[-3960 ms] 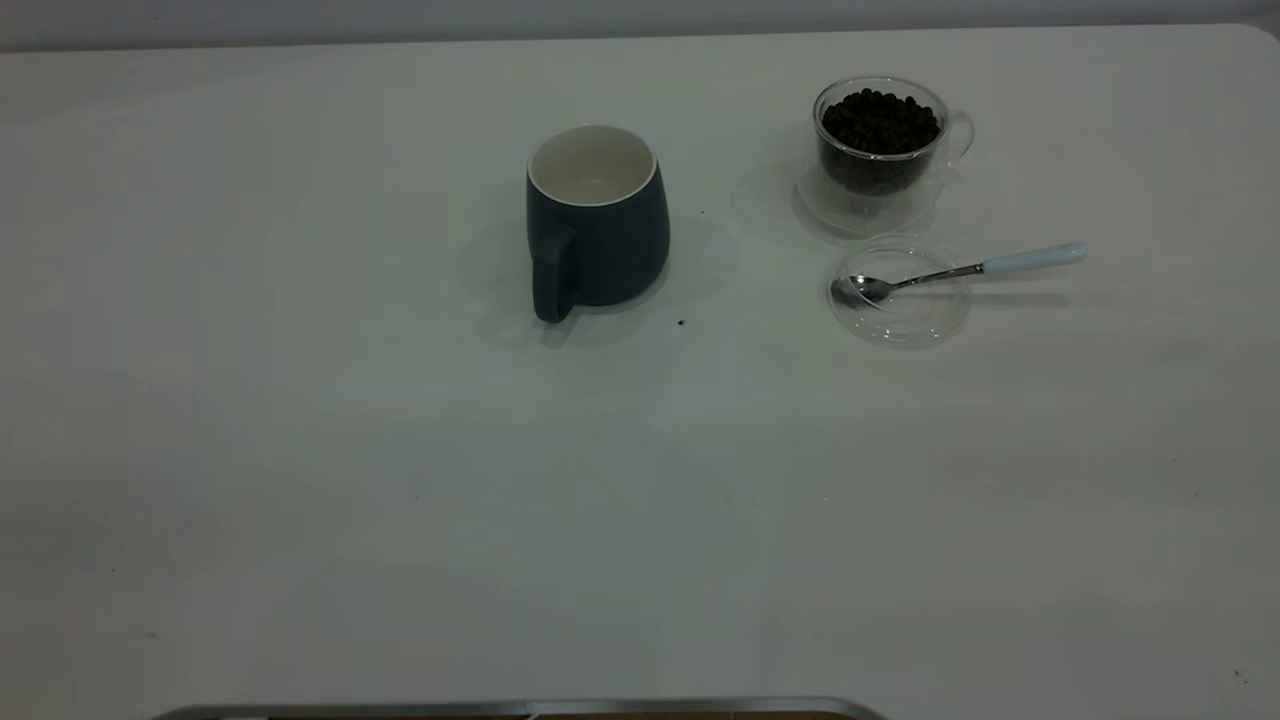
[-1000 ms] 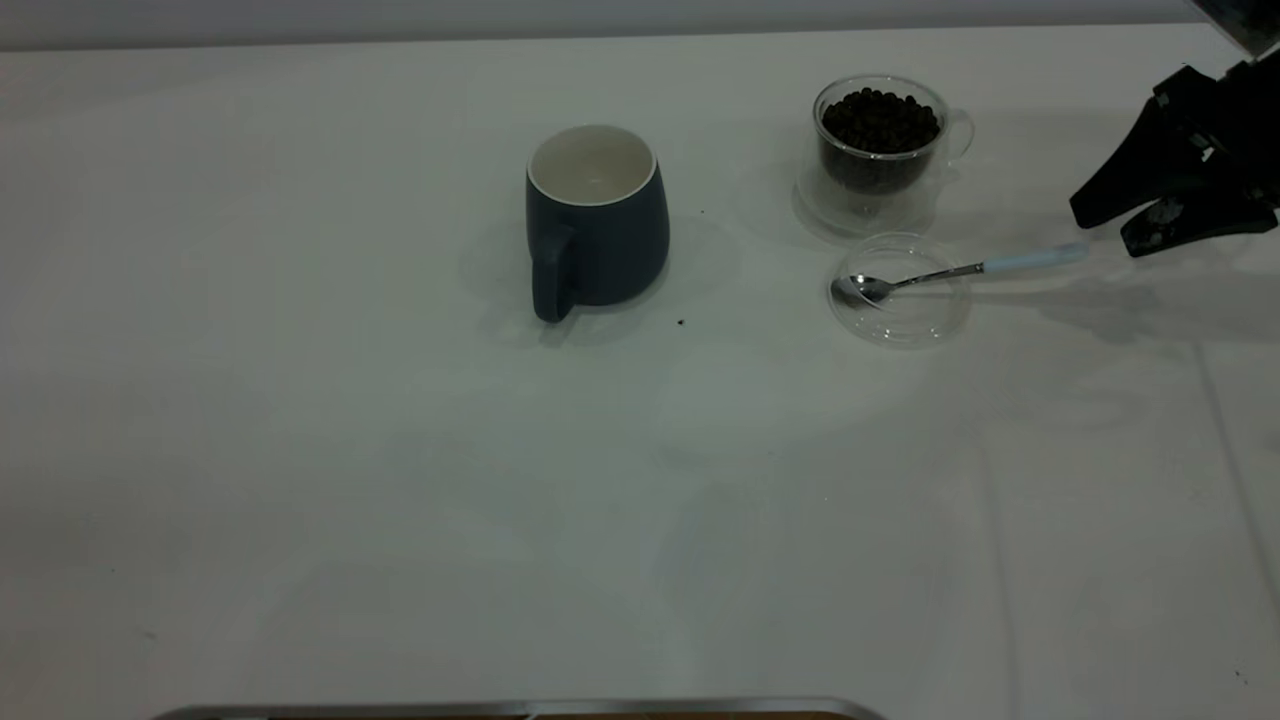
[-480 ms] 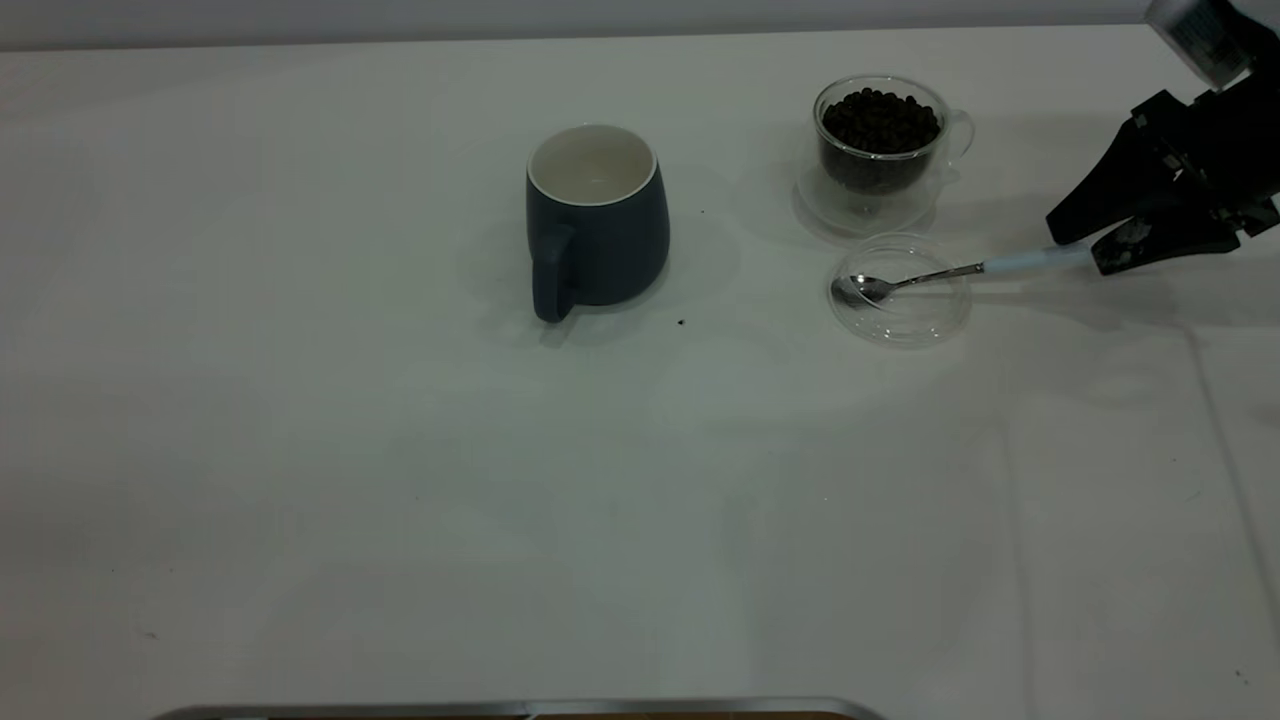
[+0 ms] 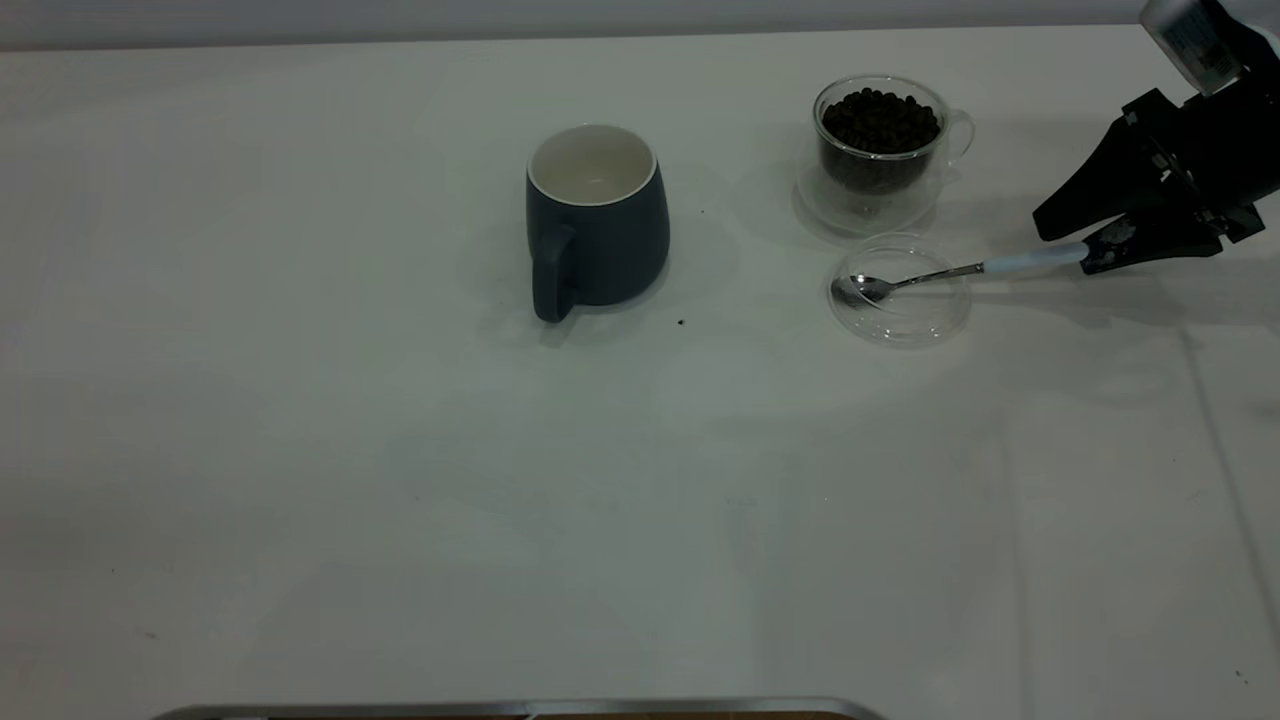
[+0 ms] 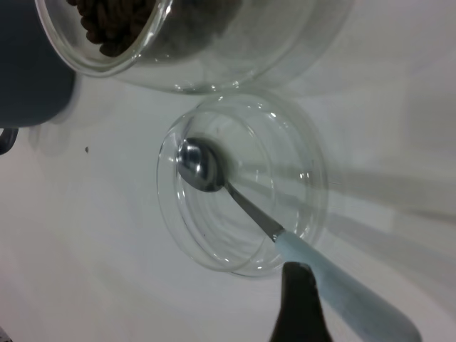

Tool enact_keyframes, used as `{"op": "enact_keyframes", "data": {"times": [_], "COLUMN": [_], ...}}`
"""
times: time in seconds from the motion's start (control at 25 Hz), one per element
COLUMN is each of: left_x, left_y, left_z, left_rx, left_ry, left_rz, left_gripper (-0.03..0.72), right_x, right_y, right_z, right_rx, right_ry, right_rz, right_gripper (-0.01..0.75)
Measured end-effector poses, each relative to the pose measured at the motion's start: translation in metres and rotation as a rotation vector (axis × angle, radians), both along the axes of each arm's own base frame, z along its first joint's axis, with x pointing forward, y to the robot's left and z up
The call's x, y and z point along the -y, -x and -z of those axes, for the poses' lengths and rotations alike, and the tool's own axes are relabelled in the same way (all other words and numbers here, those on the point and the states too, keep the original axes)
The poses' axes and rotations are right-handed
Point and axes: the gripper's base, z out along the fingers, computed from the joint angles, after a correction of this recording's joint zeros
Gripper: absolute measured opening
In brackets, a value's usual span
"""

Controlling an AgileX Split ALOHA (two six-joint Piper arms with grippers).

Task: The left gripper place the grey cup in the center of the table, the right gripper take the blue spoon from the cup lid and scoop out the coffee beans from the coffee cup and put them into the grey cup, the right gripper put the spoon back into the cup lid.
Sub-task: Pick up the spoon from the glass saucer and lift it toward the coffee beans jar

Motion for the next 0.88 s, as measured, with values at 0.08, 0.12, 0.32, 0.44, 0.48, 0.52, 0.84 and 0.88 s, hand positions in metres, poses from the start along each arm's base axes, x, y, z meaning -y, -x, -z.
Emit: {"op": "enact_keyframes", "data": {"times": [0.08, 0.12, 0.32, 0.44, 0.48, 0.52, 0.84, 0.88], "left_x": [0.0, 0.0, 0.0, 0.0, 0.0, 0.0, 0.0, 0.0], "left_y": [0.0, 0.0, 0.0, 0.0, 0.0, 0.0, 0.0, 0.0], "left_z": [0.0, 0.0, 0.0, 0.0, 0.0, 0.0, 0.0, 0.0], "left_rx": [0.0, 0.0, 0.0, 0.0, 0.0, 0.0, 0.0, 0.0], "left_ry": [0.0, 0.0, 0.001, 0.001, 0.001, 0.001, 0.001, 0.001], "left_rz": [0.0, 0.0, -0.001, -0.001, -0.001, -0.001, -0.001, -0.001], "left_gripper": [0.566, 0.566, 0.566, 0.566, 0.566, 0.566, 0.566, 0.566], "right_x": [-0.001, -0.001, -0.001, -0.002, -0.002, -0.002, -0.015, -0.016], "right_y": [0.0, 0.0, 0.0, 0.001, 0.001, 0.002, 0.003, 0.003], "right_z": [0.0, 0.0, 0.0, 0.003, 0.006, 0.009, 0.02, 0.02], "right_rx": [0.0, 0.001, 0.001, -0.009, -0.017, -0.025, -0.049, -0.05], "right_ry": [-0.001, -0.002, -0.003, -0.007, -0.011, -0.017, -0.079, -0.082], "right_rz": [-0.001, -0.001, 0.0, 0.006, 0.008, 0.014, 0.043, 0.044], "right_gripper": [0.592, 0.592, 0.592, 0.592, 0.592, 0.592, 0.592, 0.592]}}
